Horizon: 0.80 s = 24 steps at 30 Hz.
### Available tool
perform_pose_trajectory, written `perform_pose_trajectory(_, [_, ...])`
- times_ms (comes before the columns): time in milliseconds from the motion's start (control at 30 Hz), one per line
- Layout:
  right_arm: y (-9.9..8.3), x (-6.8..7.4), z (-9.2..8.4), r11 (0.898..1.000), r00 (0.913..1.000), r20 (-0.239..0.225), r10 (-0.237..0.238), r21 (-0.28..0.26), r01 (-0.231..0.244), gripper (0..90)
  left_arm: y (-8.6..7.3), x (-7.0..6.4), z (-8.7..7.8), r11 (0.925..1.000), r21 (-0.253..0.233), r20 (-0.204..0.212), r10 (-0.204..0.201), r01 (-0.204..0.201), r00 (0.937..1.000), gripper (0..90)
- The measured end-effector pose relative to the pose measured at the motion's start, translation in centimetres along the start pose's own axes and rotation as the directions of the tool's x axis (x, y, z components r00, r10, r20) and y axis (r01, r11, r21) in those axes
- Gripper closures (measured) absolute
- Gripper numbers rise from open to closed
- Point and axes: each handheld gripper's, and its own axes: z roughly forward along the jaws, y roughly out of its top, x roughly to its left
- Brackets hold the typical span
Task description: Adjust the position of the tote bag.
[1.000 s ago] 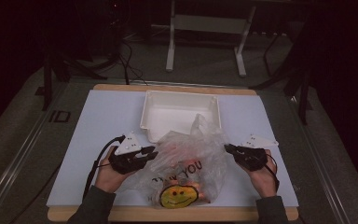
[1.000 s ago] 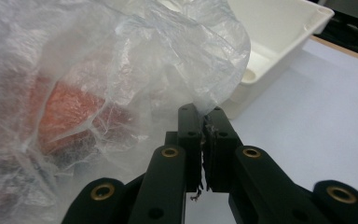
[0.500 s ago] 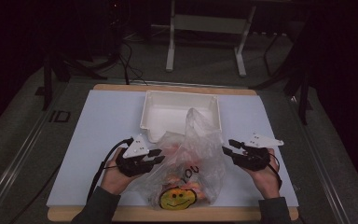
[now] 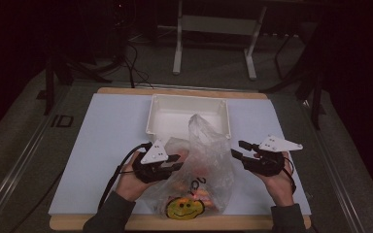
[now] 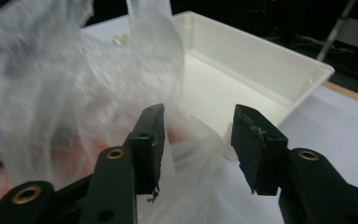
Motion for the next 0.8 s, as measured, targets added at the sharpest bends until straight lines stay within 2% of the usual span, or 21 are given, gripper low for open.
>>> perform_pose_trajectory(200, [1.0,0.5,0.3,1.0,0.9991,-0.042,0.0,-0.025,-0.001,49.7,0.5,-0.2,0.7,0.9999,0.008,0.01,0.011,-0.011,0.9999,69.7])
perform_pose_trajectory(333, [1.3,0.8,1.2,1.0,0.9969,-0.079,-0.003,-0.01,0.002,49.0,0.8,-0.2,1.4,0.9997,0.016,0.002,0.02,-0.02,0.9998,67.3])
perform_pose_trajectory(367, [1.3,0.9,1.4,1.0,0.9966,-0.082,-0.004,-0.004,0.004,51.0,0.9,-0.2,1.6,0.9996,0.02,-0.009,0.022,-0.022,0.9997,65.0])
perform_pose_trajectory(433, [1.2,1.0,1.7,1.0,0.9954,-0.095,-0.008,0.003,0.008,60.6,1.1,-0.2,2.2,0.9988,0.042,-0.047,0.027,-0.025,0.9985,57.5])
perform_pose_trajectory(533, [0.9,1.2,1.8,1.0,0.995,-0.098,-0.018,0.009,0.019,71.9,1.2,-0.1,3.0,0.9987,0.048,-0.053,0.017,-0.014,0.9985,50.5])
perform_pose_trajectory(633, [0.7,1.1,1.7,0.999,0.9953,-0.093,-0.028,0.019,0.03,80.0,1.2,-0.2,3.6,0.999,0.042,-0.04,0.015,-0.013,0.9991,45.3])
perform_pose_trajectory(733, [0.6,1.2,1.2,1.0,0.996,-0.084,-0.028,0.007,0.029,79.7,1.5,-0.5,4.0,0.9992,0.036,-0.037,0.016,-0.015,0.9992,44.5])
perform_pose_trajectory(800, [0.7,1.5,0.9,0.999,0.9955,-0.089,-0.032,-0.005,0.032,73.6,1.7,-0.5,4.2,0.9992,0.038,-0.041,0.015,-0.014,0.999,44.7])
